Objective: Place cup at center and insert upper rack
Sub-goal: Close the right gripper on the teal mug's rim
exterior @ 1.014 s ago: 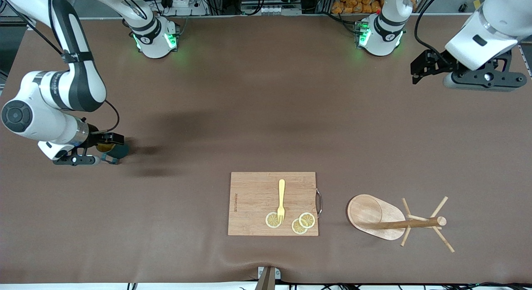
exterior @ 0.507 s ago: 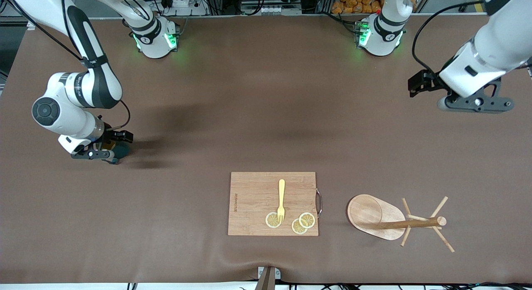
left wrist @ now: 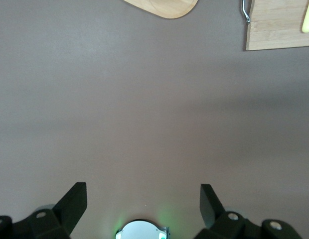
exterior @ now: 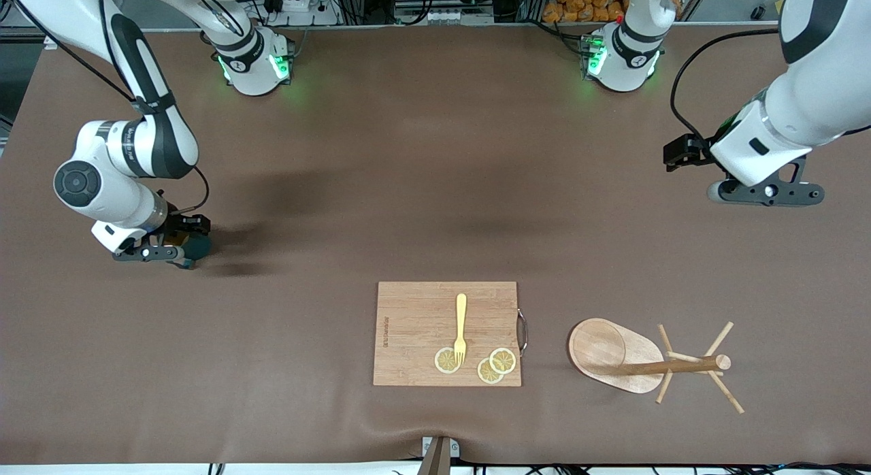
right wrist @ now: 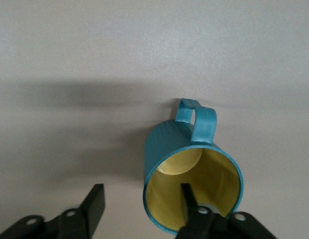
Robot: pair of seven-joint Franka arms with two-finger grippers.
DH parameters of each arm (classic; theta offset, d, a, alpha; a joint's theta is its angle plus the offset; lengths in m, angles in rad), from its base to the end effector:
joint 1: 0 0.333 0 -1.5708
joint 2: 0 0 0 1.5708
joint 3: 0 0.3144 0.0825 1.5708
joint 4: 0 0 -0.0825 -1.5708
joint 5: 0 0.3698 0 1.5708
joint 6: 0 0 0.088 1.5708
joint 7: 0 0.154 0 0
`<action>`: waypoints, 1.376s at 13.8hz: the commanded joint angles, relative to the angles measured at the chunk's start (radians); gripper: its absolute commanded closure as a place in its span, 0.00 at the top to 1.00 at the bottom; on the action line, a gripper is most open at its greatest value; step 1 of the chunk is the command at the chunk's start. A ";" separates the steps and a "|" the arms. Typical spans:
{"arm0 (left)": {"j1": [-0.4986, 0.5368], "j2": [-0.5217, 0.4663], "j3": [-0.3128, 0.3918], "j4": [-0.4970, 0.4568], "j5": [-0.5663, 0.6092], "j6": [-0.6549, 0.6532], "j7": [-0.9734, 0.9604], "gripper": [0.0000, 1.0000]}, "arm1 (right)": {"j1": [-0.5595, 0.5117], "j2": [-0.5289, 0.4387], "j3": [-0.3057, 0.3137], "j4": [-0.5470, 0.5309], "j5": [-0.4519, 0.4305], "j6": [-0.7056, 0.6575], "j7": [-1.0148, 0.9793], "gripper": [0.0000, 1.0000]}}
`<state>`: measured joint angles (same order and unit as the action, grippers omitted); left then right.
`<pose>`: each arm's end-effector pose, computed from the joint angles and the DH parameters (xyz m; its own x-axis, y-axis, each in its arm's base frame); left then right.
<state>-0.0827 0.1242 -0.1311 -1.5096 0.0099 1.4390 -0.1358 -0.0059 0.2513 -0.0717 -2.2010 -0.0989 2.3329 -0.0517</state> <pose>0.5400 -0.1118 0.5262 0.9786 -0.0748 -0.1916 -0.0800 -0.9966 -0.0198 0.5242 -0.0466 0.2213 0.9911 0.0428 -0.1258 0.0524 -0.9959 0.0741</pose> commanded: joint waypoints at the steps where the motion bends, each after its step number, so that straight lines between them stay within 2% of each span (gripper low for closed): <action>1: 0.006 0.006 -0.005 -0.006 -0.008 0.001 0.010 1.00 | -0.017 0.016 0.010 -0.014 -0.022 0.022 0.009 0.55; 3: 0.007 0.009 -0.005 -0.012 -0.008 0.000 0.010 1.00 | -0.022 0.037 0.010 -0.014 -0.021 0.037 0.010 0.53; 6: 0.008 0.009 -0.005 -0.020 -0.008 0.000 0.010 1.00 | -0.026 0.049 0.012 -0.014 -0.015 0.043 0.010 0.31; 8: 0.006 0.002 -0.008 -0.024 -0.007 0.000 0.010 1.00 | -0.029 0.049 0.012 -0.013 -0.013 0.043 0.012 0.11; 10: 0.006 -0.003 -0.010 -0.023 -0.007 0.001 0.010 1.00 | -0.029 0.048 0.013 -0.013 -0.012 0.042 0.016 0.01; 15: 0.003 -0.012 -0.012 -0.023 0.002 0.006 0.009 1.00 | -0.019 0.029 0.015 -0.006 -0.012 0.010 0.027 0.00; 19: 0.006 -0.032 -0.010 -0.023 0.004 0.089 0.002 1.00 | 0.013 -0.021 0.021 -0.003 -0.004 -0.061 0.029 0.00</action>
<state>-0.0830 0.1224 -0.1374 -1.5206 0.0099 1.4980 -0.1358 -0.0112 0.2826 -0.0603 -2.1985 -0.0987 2.3190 -0.0452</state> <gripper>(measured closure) 0.000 0.956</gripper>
